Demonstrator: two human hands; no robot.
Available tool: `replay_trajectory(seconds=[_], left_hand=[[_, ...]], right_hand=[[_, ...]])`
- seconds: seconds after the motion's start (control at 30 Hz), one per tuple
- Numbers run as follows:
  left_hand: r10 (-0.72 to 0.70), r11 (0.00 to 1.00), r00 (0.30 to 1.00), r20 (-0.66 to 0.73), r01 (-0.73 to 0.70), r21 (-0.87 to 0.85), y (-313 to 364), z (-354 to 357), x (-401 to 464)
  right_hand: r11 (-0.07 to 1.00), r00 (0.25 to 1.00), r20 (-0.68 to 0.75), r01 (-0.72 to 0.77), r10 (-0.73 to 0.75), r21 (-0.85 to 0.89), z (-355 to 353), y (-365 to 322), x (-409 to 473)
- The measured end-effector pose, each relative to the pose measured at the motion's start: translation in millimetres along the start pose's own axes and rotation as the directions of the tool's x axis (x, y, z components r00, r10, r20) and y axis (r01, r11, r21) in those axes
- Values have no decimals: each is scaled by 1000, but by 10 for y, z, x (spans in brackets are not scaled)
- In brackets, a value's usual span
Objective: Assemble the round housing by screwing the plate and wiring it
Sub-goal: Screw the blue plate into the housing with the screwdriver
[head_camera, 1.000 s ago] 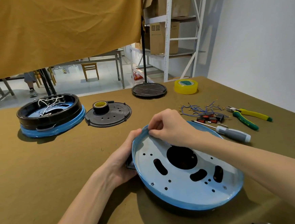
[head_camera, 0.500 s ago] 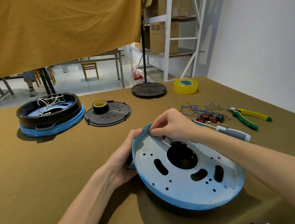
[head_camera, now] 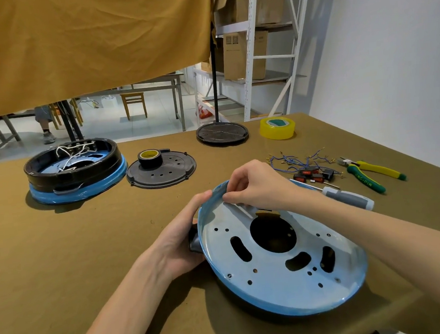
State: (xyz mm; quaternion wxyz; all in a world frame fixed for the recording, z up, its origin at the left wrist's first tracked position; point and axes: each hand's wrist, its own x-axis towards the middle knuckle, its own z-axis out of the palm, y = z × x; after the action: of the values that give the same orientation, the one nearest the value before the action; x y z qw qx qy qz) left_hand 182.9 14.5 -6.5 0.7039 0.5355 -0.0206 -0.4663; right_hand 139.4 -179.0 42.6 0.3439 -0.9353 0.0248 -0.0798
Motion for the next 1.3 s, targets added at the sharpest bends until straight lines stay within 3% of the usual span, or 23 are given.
replay_trajectory(seconds=[0.17,0.7,0.87,1.1,1.3], left_hand=[[4,1000,1000,-11,-4,-16,1,13,2],[30,1000,1000,5,-30,-2,-12,32,15],[33,999,999,-6,-33,14,-5,38,6],[62,997,998,-8,-61,46,-16,66,-1],[86,992,996,-2,-85,96,-19,66,14]], right_hand=[[1000,999,51,-9,9,-1,-54,3,25],[986,999,29,47,-43,-158,-8,35,57],[996,998,29,55,-53,-76,-31,47,18],[993,996,37,-87,84,78,-33,58,70],[979,999,-1,41,-42,-201,82,-6,24]])
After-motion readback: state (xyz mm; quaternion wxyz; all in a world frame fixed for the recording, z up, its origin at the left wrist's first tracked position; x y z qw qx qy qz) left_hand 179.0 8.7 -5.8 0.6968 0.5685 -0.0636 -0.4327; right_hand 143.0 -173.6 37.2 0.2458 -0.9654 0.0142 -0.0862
